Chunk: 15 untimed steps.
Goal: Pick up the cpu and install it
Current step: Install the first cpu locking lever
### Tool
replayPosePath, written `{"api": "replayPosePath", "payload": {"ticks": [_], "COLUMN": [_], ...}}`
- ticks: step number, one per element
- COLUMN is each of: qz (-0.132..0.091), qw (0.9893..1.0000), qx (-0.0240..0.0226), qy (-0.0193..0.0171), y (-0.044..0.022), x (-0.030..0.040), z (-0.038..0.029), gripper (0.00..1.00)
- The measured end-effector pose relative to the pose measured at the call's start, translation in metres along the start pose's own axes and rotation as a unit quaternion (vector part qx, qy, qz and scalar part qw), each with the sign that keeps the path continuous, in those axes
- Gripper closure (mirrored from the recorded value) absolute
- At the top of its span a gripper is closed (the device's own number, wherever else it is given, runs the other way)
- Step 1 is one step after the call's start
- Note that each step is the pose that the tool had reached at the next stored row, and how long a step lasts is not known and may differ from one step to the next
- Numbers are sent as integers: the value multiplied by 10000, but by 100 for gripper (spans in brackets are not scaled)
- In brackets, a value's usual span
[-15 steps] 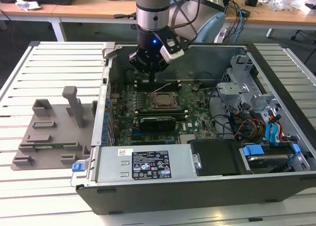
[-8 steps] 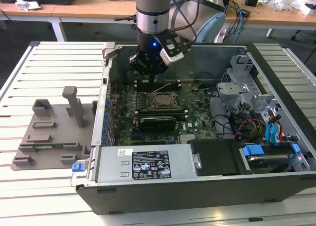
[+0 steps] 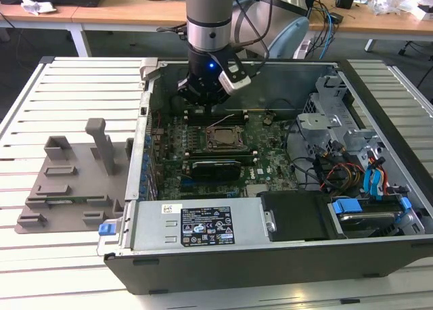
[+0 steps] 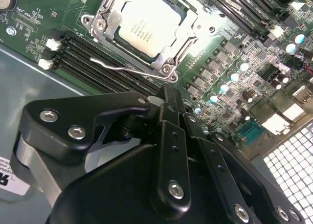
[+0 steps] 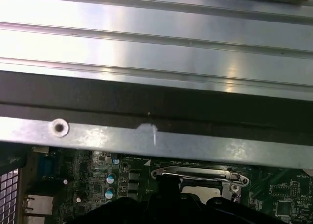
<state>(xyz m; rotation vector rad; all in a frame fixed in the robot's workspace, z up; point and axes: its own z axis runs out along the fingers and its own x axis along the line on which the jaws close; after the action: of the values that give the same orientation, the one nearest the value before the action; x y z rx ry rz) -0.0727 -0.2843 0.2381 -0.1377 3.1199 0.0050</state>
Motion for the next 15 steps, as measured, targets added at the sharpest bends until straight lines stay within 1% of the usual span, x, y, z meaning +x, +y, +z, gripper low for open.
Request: {"api": "replayPosePath", "payload": {"ticks": [3, 6, 7, 11, 15], "qz": [0, 25, 54, 57, 68], "qw": [10000, 10000, 10000, 10000, 10000], "qx": [0, 0, 1, 1, 2], "qy": [0, -1, 0, -1, 0], "y": [0, 1, 1, 0, 8], "x": [1, 2, 2, 3, 4], "z": [44, 103, 115, 141, 191], "gripper": [89, 89, 89, 89, 89]}}
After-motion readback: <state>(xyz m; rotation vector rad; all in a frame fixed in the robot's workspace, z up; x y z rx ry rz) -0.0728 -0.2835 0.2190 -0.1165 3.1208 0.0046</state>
